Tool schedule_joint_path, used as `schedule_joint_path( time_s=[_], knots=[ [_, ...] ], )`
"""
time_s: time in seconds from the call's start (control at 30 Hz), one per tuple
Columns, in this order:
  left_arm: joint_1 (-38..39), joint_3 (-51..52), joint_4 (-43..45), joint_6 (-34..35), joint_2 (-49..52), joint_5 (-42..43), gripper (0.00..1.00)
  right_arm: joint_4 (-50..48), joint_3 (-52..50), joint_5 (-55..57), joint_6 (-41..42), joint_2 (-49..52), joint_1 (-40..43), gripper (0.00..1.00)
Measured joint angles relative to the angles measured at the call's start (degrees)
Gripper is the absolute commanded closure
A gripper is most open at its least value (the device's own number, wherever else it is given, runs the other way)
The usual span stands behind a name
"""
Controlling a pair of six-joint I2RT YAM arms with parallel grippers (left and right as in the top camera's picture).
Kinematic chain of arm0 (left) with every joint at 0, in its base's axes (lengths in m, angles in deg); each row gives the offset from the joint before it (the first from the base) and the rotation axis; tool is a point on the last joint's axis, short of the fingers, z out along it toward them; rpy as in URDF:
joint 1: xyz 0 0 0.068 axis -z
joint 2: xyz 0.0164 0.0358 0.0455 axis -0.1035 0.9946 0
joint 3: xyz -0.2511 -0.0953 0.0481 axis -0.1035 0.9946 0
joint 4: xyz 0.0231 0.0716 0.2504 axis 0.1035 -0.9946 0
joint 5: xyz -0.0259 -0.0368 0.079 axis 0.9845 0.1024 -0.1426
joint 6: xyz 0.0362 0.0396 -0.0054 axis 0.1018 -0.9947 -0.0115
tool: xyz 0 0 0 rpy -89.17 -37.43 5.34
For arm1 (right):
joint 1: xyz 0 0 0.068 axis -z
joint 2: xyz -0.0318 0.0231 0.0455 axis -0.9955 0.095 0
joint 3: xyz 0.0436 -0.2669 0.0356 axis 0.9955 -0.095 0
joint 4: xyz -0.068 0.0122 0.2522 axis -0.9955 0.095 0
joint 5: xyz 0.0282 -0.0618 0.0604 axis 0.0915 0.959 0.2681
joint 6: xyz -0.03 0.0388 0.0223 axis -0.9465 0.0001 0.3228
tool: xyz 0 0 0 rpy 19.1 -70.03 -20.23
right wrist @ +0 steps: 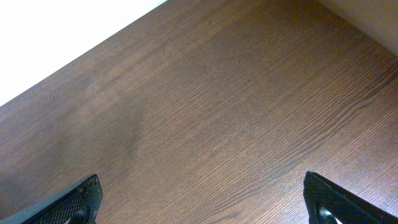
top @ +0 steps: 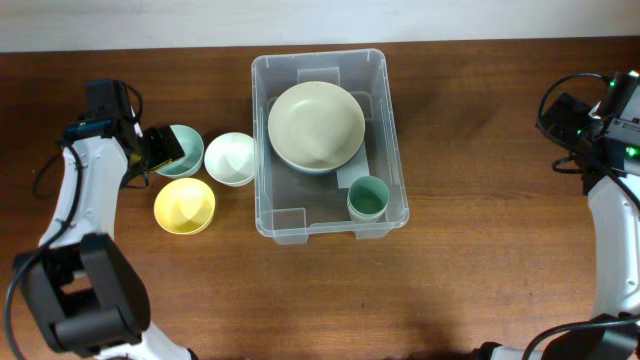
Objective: Pack container
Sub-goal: 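Release the teal cup and move the left gripper to the mint bowl, then lower the left gripper and grasp the mint bowl's rim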
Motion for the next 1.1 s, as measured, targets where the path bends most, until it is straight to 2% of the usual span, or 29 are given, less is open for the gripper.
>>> schedule_joint_path(
  time_s=[0.47,0.5,0.57,0.67,0.83,0.9,0.97,1.0,1.1],
  knots=[
    [-0.13,0.02,7.74,2.21,11.76,0.5,0.04,0.0,0.0,0.0,0.02,0.0,0.0,0.01],
    [-0.13,0.02,7.91,2.23,12.28,0.52,0.08,0.0,0.0,0.0,0.02,0.0,0.0,0.01],
    [-0.13,0.02,8.02,2.69,12.63,0.52,0.31,0.0,0.0,0.0,0.02,0.0,0.0,0.01],
    [-0.13,0.02,8.76,3.06,12.63,0.68,0.49,0.0,0.0,0.0,0.0,0.0,0.0,0.01],
    [-0.15,0.0,8.96,3.04,12.63,0.68,0.51,0.0,0.0,0.0,0.02,0.0,0.0,0.01],
    [-0.2,0.02,8.98,3.23,12.63,0.68,0.64,0.0,0.0,0.0,0.02,0.0,0.0,0.01],
    [-0.39,0.02,9.01,3.34,12.63,0.7,0.8,0.0,0.0,0.0,0.0,0.0,0.0,0.01],
    [-0.52,0.02,9.01,3.43,12.63,0.68,0.84,0.0,0.0,0.0,0.02,0.0,0.0,0.01],
    [-1.42,0.02,9.05,3.26,12.63,0.7,0.84,0.0,0.0,0.0,0.02,0.0,0.0,0.01]
  ],
)
